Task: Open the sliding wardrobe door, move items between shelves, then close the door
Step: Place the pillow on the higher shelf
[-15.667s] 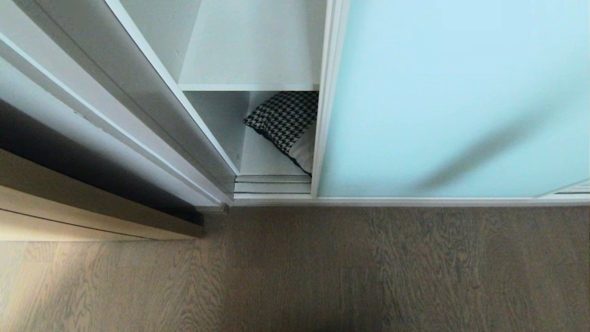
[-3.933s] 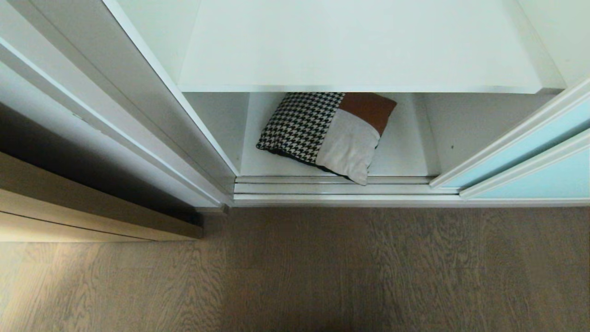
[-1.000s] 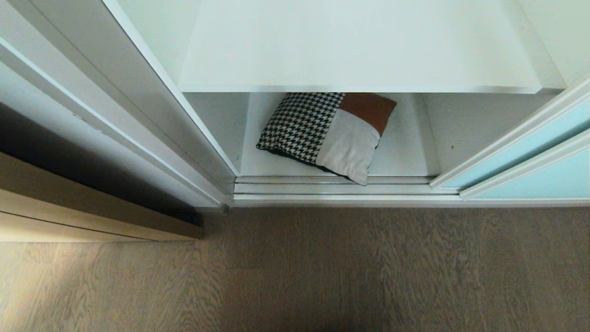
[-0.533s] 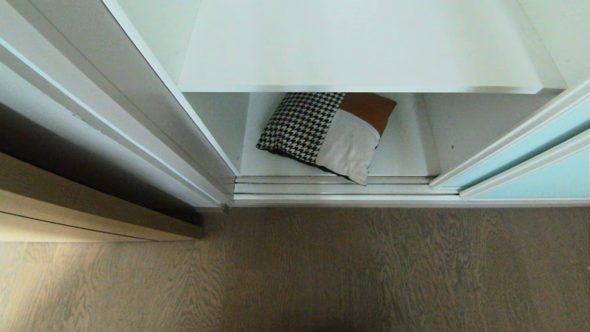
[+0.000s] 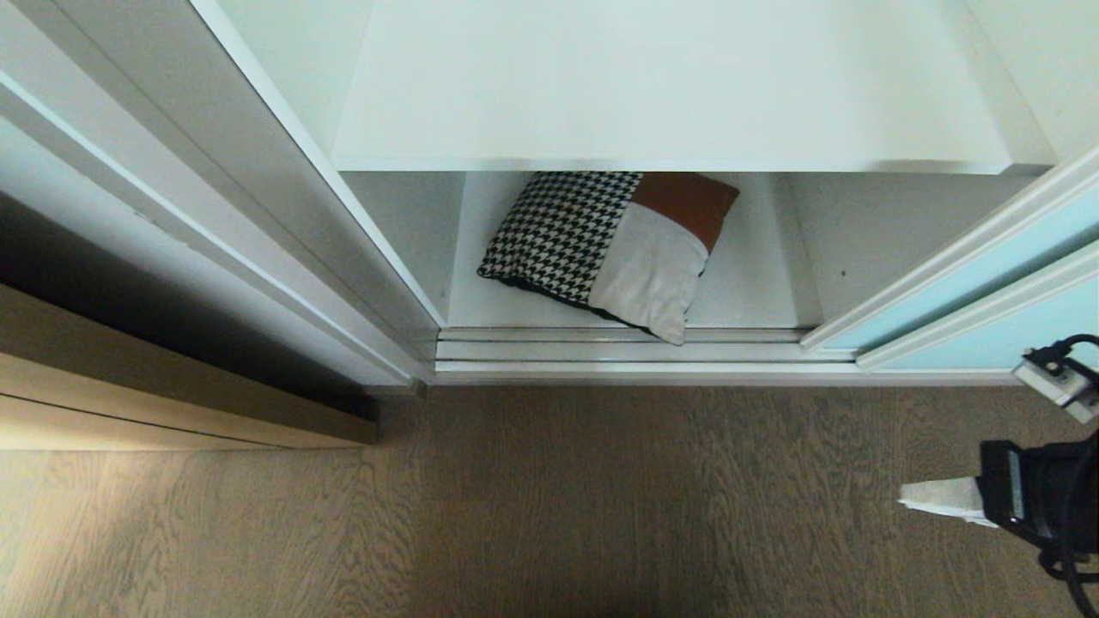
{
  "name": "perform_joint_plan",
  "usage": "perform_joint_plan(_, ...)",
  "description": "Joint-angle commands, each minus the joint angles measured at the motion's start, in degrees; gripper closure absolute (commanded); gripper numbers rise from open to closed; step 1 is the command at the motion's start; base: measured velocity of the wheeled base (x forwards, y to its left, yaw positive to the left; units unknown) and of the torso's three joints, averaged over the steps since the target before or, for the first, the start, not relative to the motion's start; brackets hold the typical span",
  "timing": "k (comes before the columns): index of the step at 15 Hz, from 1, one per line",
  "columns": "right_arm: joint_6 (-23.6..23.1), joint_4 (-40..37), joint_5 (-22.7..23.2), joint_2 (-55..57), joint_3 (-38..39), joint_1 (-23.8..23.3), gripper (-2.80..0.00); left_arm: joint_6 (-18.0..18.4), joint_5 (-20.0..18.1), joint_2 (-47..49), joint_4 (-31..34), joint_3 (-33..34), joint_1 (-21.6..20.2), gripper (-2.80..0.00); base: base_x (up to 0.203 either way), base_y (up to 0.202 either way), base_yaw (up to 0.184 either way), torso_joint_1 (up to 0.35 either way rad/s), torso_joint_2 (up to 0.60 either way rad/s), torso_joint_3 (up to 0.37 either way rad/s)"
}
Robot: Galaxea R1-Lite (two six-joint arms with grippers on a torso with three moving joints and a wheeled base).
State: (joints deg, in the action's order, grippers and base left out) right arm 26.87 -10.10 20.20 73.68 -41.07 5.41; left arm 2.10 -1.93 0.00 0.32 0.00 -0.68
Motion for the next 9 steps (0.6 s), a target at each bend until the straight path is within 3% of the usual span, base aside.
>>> perform_joint_plan(1, 1.05, 5.13, 0.15, 9.07, 1.86, 1.65, 0.0, 0.01, -0.01, 0.09, 0.03, 0.09, -0.02, 0.0, 0.0, 0.0, 0.0, 0.0, 0.0, 0.0)
perform_joint_plan(9, 6.13, 27.23, -0.06, 32.06, 2.21, 5.66, 0.0, 0.01, -0.01, 0.09, 0.03, 0.09, -0.02, 0.0, 0.0, 0.0, 0.0, 0.0, 0.0, 0.0)
